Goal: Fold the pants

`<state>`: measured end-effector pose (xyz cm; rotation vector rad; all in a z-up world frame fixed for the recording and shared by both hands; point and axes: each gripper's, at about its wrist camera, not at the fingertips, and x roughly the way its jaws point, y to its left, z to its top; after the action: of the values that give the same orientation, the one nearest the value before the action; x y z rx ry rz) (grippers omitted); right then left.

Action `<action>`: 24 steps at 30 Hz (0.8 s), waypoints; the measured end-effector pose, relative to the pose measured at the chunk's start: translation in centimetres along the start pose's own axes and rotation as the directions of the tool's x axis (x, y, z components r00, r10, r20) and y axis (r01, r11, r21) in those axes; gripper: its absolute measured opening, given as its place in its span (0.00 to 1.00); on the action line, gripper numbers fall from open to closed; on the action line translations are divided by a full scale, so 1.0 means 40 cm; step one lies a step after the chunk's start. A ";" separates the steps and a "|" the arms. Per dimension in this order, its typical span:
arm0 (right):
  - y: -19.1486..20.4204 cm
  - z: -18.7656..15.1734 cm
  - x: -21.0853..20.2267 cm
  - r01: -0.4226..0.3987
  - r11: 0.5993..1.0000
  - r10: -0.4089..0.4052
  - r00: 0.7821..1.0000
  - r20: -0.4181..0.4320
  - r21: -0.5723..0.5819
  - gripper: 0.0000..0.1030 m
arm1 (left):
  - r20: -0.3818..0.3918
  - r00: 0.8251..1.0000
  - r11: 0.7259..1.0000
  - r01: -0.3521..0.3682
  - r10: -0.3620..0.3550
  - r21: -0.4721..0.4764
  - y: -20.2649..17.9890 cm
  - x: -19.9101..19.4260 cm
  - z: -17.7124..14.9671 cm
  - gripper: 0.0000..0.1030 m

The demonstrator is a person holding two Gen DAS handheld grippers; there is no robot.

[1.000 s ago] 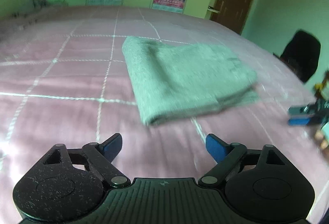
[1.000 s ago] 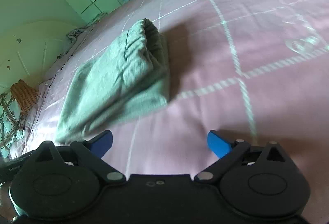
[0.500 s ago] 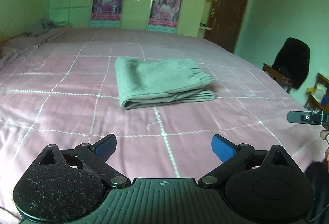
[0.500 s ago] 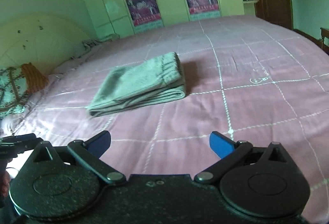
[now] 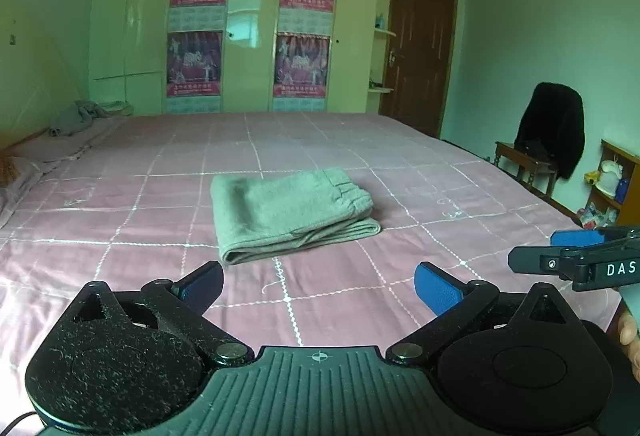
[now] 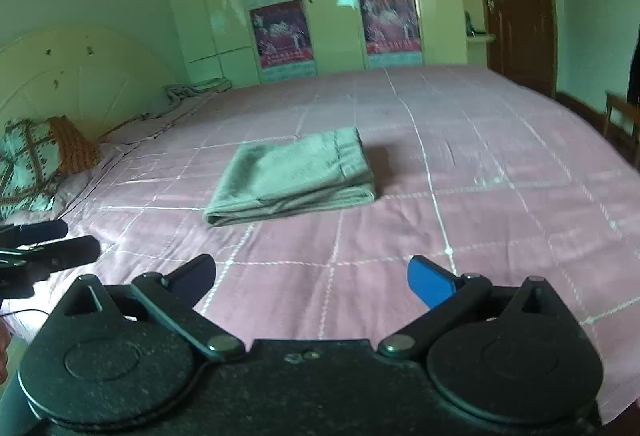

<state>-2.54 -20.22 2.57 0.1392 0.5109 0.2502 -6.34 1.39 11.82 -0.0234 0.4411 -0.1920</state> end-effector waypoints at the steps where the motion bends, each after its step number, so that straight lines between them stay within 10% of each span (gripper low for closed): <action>1: 0.014 0.001 -0.012 0.006 1.000 -0.005 1.000 0.012 -0.023 1.00 | 0.006 1.000 1.000 -0.003 0.003 -0.006 0.001 -0.016 -0.001 0.98; 24: 0.067 0.015 -0.101 0.027 0.997 -0.019 0.992 0.127 -0.067 1.00 | 0.072 0.997 1.000 0.000 0.000 -0.002 -0.006 -0.100 0.009 1.00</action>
<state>-6.19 -18.77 5.51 0.0820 0.3774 0.2344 -9.77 1.91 13.85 -0.0321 0.3689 -0.1904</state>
